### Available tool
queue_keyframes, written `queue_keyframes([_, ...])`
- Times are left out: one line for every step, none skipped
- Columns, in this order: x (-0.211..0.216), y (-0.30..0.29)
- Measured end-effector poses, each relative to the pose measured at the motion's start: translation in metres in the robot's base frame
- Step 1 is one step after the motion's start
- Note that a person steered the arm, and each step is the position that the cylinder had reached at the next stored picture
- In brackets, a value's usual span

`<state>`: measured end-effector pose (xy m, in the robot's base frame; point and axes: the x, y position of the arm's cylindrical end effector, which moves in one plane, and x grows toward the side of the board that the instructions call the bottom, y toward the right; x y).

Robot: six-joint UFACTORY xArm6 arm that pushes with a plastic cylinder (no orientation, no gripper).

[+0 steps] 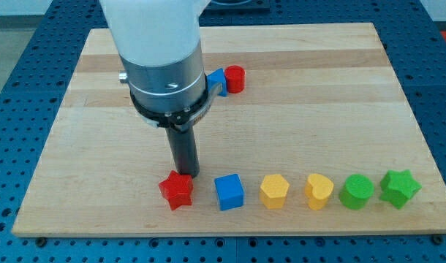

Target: Push the red circle towards the red star

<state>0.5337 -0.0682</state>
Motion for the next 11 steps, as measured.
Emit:
queue_keyframes([-0.031,0.0])
queue_keyframes([-0.056,0.019])
queue_keyframes([-0.086,0.055])
queue_keyframes([-0.135,0.086])
queue_keyframes([-0.183,0.109])
queue_keyframes([-0.217,0.117])
queue_keyframes([-0.228,0.116])
queue_keyframes([-0.223,0.103])
queue_keyframes([-0.207,0.088])
queue_keyframes([-0.188,0.075])
queue_keyframes([-0.168,0.065])
